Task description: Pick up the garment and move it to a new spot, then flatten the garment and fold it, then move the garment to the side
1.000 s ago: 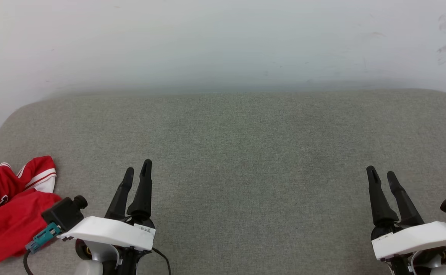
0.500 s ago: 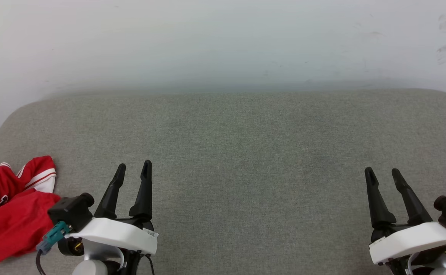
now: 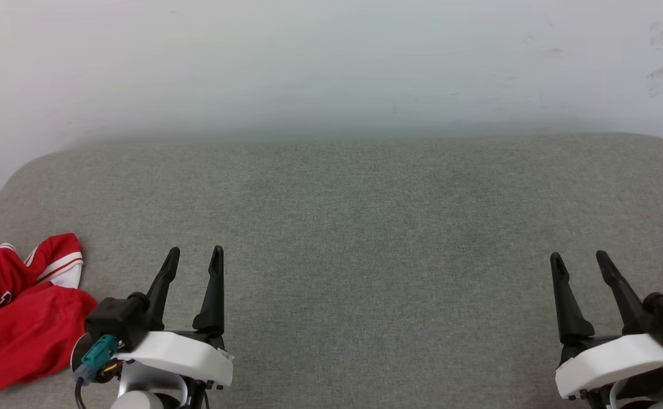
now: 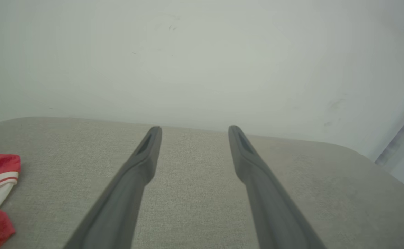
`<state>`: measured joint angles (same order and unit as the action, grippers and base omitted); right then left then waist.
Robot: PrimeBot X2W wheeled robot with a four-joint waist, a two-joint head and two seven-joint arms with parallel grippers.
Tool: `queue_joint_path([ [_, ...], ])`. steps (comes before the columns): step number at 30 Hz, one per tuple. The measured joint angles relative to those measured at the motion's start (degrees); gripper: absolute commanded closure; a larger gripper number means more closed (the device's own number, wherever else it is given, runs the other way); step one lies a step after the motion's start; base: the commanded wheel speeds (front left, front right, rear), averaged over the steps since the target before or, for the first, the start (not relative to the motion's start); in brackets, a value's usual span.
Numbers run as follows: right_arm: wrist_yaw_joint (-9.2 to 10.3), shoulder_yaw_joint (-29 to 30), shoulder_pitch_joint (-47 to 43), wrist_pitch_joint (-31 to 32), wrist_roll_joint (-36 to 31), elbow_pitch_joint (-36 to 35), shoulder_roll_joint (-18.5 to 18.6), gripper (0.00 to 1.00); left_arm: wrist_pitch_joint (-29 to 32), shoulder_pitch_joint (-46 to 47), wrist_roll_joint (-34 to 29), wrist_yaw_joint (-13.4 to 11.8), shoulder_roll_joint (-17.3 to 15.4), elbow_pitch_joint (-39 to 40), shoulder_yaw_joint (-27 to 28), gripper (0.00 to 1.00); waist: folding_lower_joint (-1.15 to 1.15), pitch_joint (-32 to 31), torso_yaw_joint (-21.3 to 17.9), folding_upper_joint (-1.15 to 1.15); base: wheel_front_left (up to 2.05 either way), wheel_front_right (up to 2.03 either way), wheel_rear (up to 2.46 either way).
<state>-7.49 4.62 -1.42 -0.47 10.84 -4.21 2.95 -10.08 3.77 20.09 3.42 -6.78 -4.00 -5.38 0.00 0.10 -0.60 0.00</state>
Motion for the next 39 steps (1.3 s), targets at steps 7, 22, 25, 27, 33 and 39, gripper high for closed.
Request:
queue_joint_path([
  [7, -0.01, 0.1, -0.3, 0.2, -3.0, -1.2, 0.0, 0.00, -0.8, -0.2, -2.6, -0.7, -0.2, -1.2, -0.3, 0.00, 0.00, -0.2, 0.0, 0.00, 0.00, 0.00, 0.00],
  [22, -0.01, 0.0, -1.0, -0.8, -6.5, -1.9, 0.0, 0.00, -2.7, -0.1, -7.7, -0.9, 0.5, -3.0, -0.3, 0.00, 0.00, -0.1, -0.2, 0.00, 0.00, 0.00, 0.00],
  [25, -0.01, 0.1, -1.0, -1.0, -6.9, -1.9, 0.0, 0.00, -3.0, -0.1, -8.9, -0.9, 0.6, -3.0, -0.2, 0.00, 0.00, 0.0, -0.1, 0.00, 0.00, 0.00, 0.00],
  [27, -0.01, 0.2, -1.0, -1.3, -7.0, -1.8, 0.0, 0.00, -3.3, 0.0, -9.6, -0.8, 0.8, -3.0, -0.1, 0.00, 0.00, 0.0, 0.0, 0.00, 0.00, 0.00, 0.00],
  [33, -0.01, 0.5, -0.9, -2.1, -8.0, -1.8, 0.0, 0.00, -3.9, 0.1, -11.2, -0.4, 1.4, -3.3, 0.3, 0.00, 0.00, 0.2, 0.6, 0.00, 0.00, 0.00, 0.00],
  [39, -0.01, 0.9, -0.9, -3.0, -9.3, -2.0, 0.0, 0.00, -4.5, 0.8, -12.3, -0.1, 2.1, -4.1, 1.1, 0.00, 0.00, 0.6, 2.3, 0.00, 0.00, 0.00, 0.00],
])
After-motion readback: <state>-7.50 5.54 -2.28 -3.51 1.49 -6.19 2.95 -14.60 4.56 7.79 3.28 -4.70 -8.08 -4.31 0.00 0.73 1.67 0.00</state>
